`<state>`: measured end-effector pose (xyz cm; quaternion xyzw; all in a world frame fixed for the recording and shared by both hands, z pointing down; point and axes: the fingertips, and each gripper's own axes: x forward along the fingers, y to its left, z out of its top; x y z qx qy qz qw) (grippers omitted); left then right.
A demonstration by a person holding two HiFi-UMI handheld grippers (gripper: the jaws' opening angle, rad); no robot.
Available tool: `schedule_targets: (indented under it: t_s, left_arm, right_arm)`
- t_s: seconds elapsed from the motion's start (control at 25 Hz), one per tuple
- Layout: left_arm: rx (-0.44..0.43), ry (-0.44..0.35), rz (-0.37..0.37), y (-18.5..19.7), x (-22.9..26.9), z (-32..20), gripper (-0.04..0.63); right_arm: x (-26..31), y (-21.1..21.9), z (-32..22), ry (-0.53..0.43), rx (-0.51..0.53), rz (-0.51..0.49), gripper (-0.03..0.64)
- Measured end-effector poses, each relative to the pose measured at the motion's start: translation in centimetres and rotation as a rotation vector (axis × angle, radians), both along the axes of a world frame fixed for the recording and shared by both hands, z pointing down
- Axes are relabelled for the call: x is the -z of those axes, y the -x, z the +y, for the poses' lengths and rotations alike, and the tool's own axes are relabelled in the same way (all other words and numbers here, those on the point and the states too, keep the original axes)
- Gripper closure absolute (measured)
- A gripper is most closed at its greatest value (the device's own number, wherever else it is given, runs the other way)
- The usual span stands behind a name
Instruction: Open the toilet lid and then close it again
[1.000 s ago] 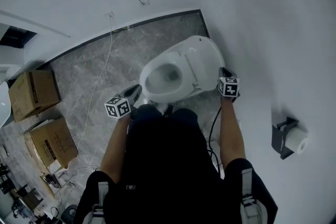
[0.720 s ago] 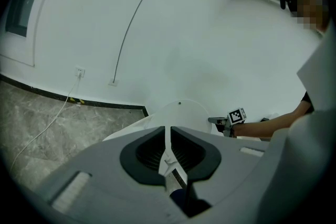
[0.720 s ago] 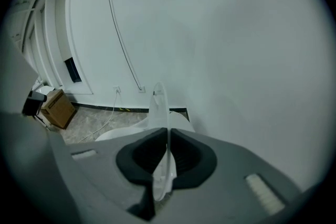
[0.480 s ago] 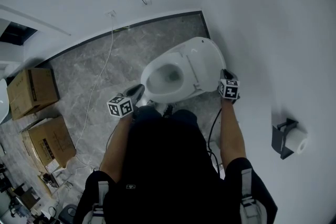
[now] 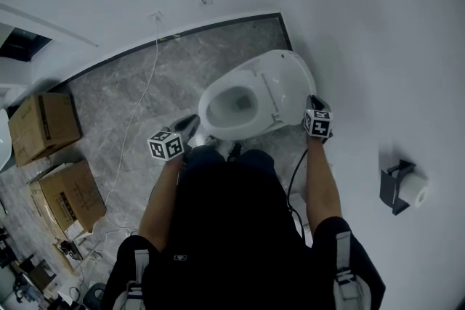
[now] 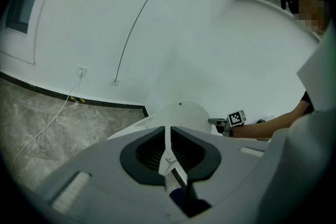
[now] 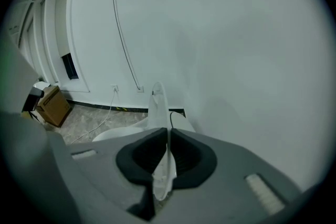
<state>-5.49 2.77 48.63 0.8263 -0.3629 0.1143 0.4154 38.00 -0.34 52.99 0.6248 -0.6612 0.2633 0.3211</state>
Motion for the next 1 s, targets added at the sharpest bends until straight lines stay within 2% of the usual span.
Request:
schedule_targets:
  t_s: [0.64, 1.0]
  left_arm:
    - [-0.032, 0.020, 0.032, 5.4, -0.6, 0.5, 0.555]
    - [-0.097, 0.026, 0.047, 7.5, -1.0, 0.7, 0.555]
  right_arm:
    - [0.8, 5.7, 2.0, 0.012, -0.019, 0.038, 0.588]
    - [0.9, 10.7, 3.7, -0.009, -0.006, 0.028, 0.579]
